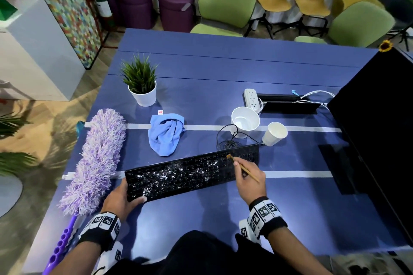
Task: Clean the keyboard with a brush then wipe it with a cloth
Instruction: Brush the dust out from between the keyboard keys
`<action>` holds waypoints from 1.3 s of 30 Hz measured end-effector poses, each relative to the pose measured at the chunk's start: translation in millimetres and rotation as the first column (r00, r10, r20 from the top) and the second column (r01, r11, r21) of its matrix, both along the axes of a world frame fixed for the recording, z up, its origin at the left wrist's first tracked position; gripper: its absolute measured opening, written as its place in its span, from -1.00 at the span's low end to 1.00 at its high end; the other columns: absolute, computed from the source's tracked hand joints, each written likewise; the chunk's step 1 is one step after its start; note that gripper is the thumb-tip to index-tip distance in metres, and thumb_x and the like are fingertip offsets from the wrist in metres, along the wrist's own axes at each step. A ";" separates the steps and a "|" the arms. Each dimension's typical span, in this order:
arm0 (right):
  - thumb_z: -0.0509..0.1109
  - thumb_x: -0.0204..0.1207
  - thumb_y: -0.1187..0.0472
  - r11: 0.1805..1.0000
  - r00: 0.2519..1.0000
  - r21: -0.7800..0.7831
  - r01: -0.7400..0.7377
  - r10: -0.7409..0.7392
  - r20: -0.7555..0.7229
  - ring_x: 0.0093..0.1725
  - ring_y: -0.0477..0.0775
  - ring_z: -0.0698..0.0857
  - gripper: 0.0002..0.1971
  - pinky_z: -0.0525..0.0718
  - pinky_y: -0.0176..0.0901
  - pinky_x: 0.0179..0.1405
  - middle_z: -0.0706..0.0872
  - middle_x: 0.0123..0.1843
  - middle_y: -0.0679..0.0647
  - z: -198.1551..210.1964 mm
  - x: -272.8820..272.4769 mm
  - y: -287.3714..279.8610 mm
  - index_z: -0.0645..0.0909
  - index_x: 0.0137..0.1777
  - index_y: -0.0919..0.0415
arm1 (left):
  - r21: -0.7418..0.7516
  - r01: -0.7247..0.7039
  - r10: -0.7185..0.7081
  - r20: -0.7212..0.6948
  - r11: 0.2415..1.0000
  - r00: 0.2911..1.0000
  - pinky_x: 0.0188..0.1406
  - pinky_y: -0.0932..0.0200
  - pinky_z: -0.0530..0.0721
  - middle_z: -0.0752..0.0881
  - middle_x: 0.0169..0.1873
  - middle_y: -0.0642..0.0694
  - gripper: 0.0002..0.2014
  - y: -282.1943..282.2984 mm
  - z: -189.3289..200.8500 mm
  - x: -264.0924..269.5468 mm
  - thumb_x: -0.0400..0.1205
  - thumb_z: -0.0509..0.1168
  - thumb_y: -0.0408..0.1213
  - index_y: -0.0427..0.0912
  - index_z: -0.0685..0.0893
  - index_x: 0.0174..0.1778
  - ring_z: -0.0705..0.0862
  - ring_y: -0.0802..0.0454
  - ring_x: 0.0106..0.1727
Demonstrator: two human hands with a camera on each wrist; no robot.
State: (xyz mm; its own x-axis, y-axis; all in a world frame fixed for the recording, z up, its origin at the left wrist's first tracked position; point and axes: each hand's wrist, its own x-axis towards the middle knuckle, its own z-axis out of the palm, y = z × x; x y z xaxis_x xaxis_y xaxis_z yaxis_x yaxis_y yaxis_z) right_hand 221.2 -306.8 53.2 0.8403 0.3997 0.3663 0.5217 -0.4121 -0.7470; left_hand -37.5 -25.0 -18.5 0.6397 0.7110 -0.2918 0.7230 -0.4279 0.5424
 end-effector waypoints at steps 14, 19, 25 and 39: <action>0.38 0.54 0.24 0.989 0.994 -0.117 -0.086 0.092 0.051 -0.20 -0.01 0.71 -0.83 0.67 -0.27 -0.10 0.80 -0.16 0.05 -1.6 7.2 -3.0 0.78 0.03 0.22 | 0.038 0.010 -0.010 -0.015 0.999 1.000 0.04 -0.04 0.66 0.77 0.07 -0.28 -0.13 -1.4 3.0 1.5 0.30 0.61 -0.01 -0.11 0.35 0.48 0.74 -0.28 0.07; 0.42 0.51 0.28 0.991 0.998 -0.120 -0.061 0.061 -0.004 -0.18 0.01 0.75 -0.86 0.67 -0.32 -0.06 0.82 -0.14 0.07 -0.5 16.0 -9.8 0.80 -0.02 0.19 | 0.034 0.009 -0.009 -0.016 0.999 1.000 0.04 -0.04 0.67 0.78 0.06 -0.26 -0.15 -1.9 3.3 -0.2 0.31 0.60 0.00 -0.10 0.36 0.46 0.75 -0.26 0.06; 0.38 0.55 0.21 0.994 0.999 -0.105 -0.036 0.037 0.007 -0.17 0.03 0.76 -0.84 0.76 -0.12 -0.10 0.82 -0.13 0.05 -7.1 15.2 -18.3 0.78 0.00 0.19 | 0.030 0.003 -0.003 -0.013 1.000 1.000 0.06 -0.05 0.65 0.77 0.07 -0.29 -0.16 -3.7 4.7 -0.4 0.31 0.61 -0.02 -0.13 0.37 0.45 0.74 -0.28 0.08; 0.39 0.52 0.27 1.000 0.998 -0.031 -0.004 0.006 0.063 -0.16 -0.18 0.67 -0.84 0.55 -0.58 0.00 0.78 -0.14 -0.07 10.3 15.4 0.9 0.79 0.00 0.22 | 0.003 -0.013 0.013 0.001 1.000 1.000 0.07 -0.01 0.67 0.78 0.06 -0.22 -0.21 -5.0 6.5 -0.2 0.30 0.61 -0.04 -0.09 0.41 0.40 0.75 -0.23 0.07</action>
State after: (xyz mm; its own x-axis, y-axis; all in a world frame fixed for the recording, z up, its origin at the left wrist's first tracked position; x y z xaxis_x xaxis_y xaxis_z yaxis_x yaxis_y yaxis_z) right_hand 236.6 -305.9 63.5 0.8141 0.4154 0.4057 0.5690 -0.4315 -0.7000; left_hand -37.8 -30.0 -12.0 0.6308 0.7201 -0.2891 0.7278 -0.4198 0.5423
